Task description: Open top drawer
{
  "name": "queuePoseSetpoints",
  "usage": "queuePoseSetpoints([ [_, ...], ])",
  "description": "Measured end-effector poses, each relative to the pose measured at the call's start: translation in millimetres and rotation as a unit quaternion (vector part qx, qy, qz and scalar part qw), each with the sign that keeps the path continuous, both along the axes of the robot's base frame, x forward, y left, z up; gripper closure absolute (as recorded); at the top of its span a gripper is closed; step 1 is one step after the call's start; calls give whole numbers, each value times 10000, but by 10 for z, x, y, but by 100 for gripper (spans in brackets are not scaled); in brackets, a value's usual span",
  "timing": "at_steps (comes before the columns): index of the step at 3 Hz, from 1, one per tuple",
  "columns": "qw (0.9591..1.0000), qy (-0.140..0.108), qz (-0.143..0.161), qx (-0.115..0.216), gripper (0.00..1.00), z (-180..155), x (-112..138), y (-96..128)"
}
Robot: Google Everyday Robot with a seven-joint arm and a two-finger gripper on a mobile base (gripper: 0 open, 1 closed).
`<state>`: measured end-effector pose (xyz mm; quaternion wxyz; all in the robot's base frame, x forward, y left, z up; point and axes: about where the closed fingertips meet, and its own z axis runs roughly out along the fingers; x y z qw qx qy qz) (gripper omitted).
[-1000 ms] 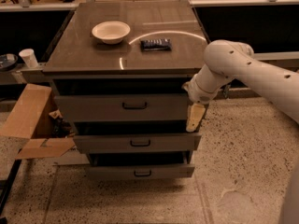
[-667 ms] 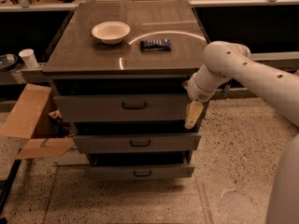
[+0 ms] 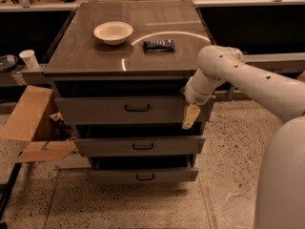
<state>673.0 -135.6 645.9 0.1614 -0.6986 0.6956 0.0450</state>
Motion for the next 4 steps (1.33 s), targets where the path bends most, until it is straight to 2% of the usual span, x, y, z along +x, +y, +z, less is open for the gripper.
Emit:
queuePoseSetpoints([
  [2, 9997, 16, 243, -63, 65, 90, -202, 113],
  [3, 9997, 12, 256, -63, 89, 124, -190, 114],
  [4, 9996, 21, 267, -51, 100, 145, -183, 115],
])
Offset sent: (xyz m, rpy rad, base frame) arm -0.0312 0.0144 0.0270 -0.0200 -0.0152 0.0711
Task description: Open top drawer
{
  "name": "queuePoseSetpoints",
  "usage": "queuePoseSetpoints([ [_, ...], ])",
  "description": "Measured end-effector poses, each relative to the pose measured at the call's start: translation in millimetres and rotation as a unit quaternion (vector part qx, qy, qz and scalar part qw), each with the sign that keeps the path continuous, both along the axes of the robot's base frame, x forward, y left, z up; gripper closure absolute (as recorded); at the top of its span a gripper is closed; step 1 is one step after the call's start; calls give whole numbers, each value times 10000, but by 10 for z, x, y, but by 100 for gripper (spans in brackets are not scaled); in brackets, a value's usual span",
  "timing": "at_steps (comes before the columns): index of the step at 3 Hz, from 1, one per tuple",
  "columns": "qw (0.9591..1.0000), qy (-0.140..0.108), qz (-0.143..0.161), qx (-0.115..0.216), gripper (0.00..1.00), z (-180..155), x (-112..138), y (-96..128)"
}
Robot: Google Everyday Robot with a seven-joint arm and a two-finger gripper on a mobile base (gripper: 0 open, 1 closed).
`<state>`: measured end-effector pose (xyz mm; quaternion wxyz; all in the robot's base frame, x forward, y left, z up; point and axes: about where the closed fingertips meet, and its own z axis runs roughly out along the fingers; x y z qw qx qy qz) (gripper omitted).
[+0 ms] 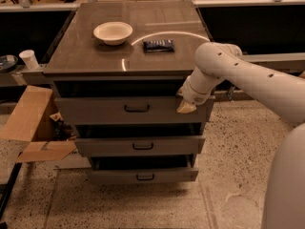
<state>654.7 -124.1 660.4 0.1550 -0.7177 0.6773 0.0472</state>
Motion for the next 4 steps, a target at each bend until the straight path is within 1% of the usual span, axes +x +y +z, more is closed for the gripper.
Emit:
queuePoseSetpoints([
  [4, 10000, 17, 19, 20, 100, 65, 99, 2],
])
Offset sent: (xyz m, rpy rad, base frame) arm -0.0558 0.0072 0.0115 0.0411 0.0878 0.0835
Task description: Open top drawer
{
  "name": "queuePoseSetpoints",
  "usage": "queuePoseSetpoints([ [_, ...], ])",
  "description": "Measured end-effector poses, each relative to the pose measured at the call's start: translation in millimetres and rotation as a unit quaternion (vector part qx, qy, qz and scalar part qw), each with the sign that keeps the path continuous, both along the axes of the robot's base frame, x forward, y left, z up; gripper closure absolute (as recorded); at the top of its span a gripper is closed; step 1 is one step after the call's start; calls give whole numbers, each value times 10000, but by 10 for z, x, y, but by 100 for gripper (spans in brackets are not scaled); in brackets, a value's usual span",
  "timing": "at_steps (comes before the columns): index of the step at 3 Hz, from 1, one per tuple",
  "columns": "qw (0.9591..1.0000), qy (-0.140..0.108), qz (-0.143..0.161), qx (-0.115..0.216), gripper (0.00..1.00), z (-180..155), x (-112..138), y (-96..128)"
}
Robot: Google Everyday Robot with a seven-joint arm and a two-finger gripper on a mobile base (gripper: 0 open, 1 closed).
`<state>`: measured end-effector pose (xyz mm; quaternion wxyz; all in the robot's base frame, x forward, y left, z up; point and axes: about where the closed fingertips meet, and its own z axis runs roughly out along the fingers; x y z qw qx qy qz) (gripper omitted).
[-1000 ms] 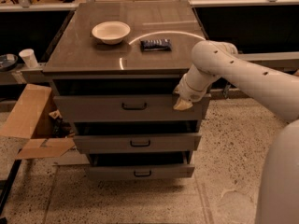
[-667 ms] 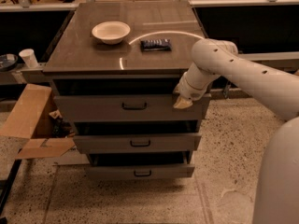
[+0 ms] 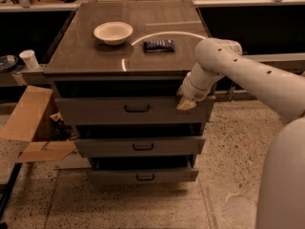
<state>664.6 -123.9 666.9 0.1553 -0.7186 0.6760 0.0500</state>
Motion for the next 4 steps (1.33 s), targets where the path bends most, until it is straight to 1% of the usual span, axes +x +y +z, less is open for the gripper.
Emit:
queuePoseSetpoints([
  [2, 10000, 14, 10, 7, 100, 33, 75, 1],
  [3, 10000, 39, 35, 30, 81, 54, 78, 3],
  [4, 10000, 40, 35, 30, 50, 54, 78, 3],
])
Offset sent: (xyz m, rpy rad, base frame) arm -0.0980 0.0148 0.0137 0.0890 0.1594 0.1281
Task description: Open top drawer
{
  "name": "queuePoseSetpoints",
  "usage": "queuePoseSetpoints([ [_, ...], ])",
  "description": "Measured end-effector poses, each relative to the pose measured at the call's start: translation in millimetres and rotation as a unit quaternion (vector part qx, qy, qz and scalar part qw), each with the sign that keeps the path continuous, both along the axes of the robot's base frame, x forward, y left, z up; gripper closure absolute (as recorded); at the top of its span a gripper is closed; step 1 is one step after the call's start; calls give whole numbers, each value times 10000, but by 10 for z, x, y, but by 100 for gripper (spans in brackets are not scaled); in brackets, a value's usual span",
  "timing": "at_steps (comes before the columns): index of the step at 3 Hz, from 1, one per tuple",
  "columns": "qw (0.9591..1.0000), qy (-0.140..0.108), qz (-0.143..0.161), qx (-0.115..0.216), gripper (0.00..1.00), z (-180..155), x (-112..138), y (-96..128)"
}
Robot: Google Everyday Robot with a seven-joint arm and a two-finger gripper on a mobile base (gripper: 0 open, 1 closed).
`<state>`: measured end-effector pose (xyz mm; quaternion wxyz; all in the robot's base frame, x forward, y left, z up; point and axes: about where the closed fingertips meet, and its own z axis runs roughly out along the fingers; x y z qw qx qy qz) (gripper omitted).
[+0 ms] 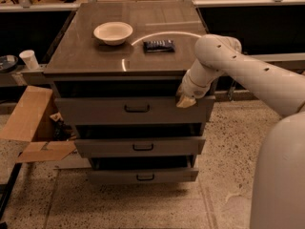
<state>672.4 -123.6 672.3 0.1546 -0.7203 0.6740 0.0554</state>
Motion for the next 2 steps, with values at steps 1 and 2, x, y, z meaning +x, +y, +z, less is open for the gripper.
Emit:
queuePoseSetpoints([
  [1, 10000, 0, 0, 0, 27, 0, 0, 0],
  [2, 10000, 0, 0, 0, 4, -1, 0, 0],
])
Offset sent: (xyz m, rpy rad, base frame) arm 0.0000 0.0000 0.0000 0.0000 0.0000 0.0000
